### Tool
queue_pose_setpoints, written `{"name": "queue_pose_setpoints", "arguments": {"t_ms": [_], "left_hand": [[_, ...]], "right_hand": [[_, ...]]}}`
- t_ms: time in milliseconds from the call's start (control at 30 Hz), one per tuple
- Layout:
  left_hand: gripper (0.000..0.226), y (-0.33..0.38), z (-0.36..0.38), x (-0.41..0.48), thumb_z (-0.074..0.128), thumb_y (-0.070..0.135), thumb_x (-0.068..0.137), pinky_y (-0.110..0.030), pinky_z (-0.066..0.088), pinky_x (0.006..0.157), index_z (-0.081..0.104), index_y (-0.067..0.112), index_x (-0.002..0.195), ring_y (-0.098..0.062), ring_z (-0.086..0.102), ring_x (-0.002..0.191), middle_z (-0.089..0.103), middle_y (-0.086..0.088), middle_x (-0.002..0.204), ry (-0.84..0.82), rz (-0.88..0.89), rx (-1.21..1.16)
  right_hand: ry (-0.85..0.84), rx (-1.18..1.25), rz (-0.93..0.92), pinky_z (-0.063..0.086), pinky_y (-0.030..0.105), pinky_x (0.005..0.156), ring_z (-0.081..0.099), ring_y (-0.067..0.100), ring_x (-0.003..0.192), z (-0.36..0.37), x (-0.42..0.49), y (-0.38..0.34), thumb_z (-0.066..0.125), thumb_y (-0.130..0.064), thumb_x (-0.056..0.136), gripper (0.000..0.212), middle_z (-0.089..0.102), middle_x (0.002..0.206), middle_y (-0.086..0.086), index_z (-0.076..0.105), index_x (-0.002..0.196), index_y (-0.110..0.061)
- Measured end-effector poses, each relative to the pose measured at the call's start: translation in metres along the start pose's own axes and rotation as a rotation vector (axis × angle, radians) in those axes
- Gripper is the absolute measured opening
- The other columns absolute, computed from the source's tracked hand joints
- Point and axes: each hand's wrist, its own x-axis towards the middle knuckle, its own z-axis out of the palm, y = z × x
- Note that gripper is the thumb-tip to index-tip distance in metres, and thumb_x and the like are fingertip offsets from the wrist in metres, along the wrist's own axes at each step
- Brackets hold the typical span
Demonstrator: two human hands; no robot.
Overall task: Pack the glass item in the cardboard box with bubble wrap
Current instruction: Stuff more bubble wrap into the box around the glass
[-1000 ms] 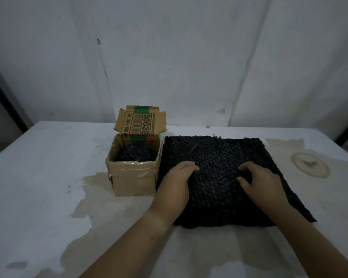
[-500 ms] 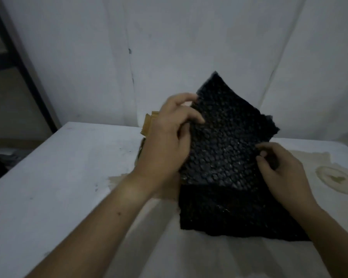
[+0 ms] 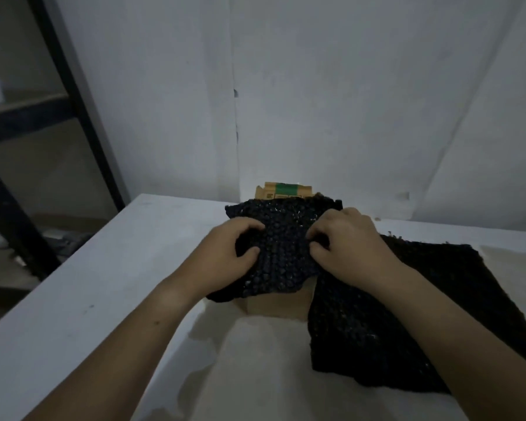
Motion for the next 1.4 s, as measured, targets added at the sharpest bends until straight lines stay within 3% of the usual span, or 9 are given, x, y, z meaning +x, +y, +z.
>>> {"name": "queue_pose_setpoints", "arguments": {"t_ms": [100,233,400,533,767,1000,1133,1267,1400], "left_hand": [[0.053,0.005,-0.003,0.011,0.061,0.04,0.079,-0.032,0.03,0.107,0.057,0.035,0.132,-0.009,0.045,0.125,0.059,0.014,0.128,-0.062,0.022,0.192],[0.066,0.013,-0.005,0.028,0.048,0.05,0.07,-0.025,0.004,0.092,0.053,0.042,0.135,-0.02,0.02,0.142,0.056,0.009,0.133,-0.296,-0.036,0.428],[0.061,0.026,-0.01,0.053,0.049,0.048,0.064,-0.039,0.024,0.1,0.056,0.049,0.124,-0.027,0.038,0.124,0.057,0.002,0.118,-0.578,-0.174,0.516],[0.036,0.035,-0.002,0.064,0.056,0.039,0.071,-0.041,0.034,0.096,0.064,0.043,0.106,-0.029,0.048,0.104,0.064,0.004,0.102,-0.599,-0.226,0.543],[0.025,0.028,0.004,0.056,0.054,0.039,0.081,-0.038,0.023,0.084,0.065,0.036,0.103,-0.024,0.038,0.1,0.058,0.001,0.107,-0.557,-0.178,0.52],[0.026,0.021,0.009,0.053,0.055,0.043,0.082,-0.038,0.024,0.091,0.066,0.035,0.103,-0.023,0.04,0.113,0.058,0.003,0.111,-0.523,-0.13,0.488],[0.024,0.027,0.004,0.054,0.058,0.043,0.081,-0.036,0.023,0.084,0.066,0.035,0.102,-0.022,0.035,0.099,0.059,0.003,0.101,-0.53,-0.16,0.482],[0.041,0.032,-0.015,0.057,0.062,0.046,0.076,-0.031,0.023,0.087,0.064,0.04,0.116,-0.015,0.054,0.107,0.066,0.015,0.106,-0.394,-0.042,0.429],[0.083,0.026,-0.031,0.054,0.054,0.068,0.051,-0.038,0.016,0.108,0.045,0.054,0.133,-0.018,0.035,0.134,0.055,0.011,0.129,-0.449,-0.065,0.423]], "right_hand": [[-0.129,-0.012,-0.005,0.031,0.04,0.099,0.04,0.026,0.12,0.006,0.003,-0.001,0.052,-0.036,0.088,0.029,0.062,0.12,-0.012,0.07,0.111,-0.031],[-0.278,-0.042,0.011,0.011,0.043,0.111,0.019,0.031,0.142,0.012,0.014,-0.001,0.048,-0.038,0.084,0.042,0.063,0.121,0.001,0.056,0.125,-0.031],[-0.482,-0.156,0.075,-0.002,0.05,0.114,0.021,0.028,0.14,0.02,0.042,-0.007,0.051,-0.045,0.078,0.042,0.054,0.129,0.004,0.051,0.117,-0.031],[-0.638,-0.119,0.119,-0.008,0.054,0.116,0.004,0.033,0.148,0.03,0.046,-0.013,0.042,-0.039,0.087,0.038,0.046,0.141,0.011,0.044,0.121,-0.022],[-0.124,0.07,0.006,0.017,0.042,0.113,0.024,0.027,0.142,0.006,0.03,0.01,0.059,-0.04,0.083,0.057,0.058,0.134,-0.008,0.049,0.138,-0.033],[-0.523,-0.088,0.065,0.006,0.047,0.115,0.017,0.028,0.143,0.03,0.041,-0.003,0.047,-0.038,0.085,0.047,0.045,0.147,0.007,0.053,0.132,-0.036],[-0.607,-0.067,0.063,-0.007,0.046,0.117,0.004,0.023,0.149,0.02,0.047,-0.004,0.048,-0.038,0.088,0.051,0.038,0.152,0.008,0.049,0.139,-0.035],[-0.484,0.056,0.029,0.016,0.037,0.115,0.03,0.018,0.136,-0.011,0.042,0.001,0.053,-0.054,0.075,0.065,0.051,0.13,-0.008,0.044,0.14,-0.045],[-0.689,0.296,0.056,0.039,0.029,0.107,0.052,0.005,0.119,-0.03,0.041,0.008,0.066,-0.046,0.077,0.069,0.057,0.123,-0.018,0.045,0.141,-0.035]]}}
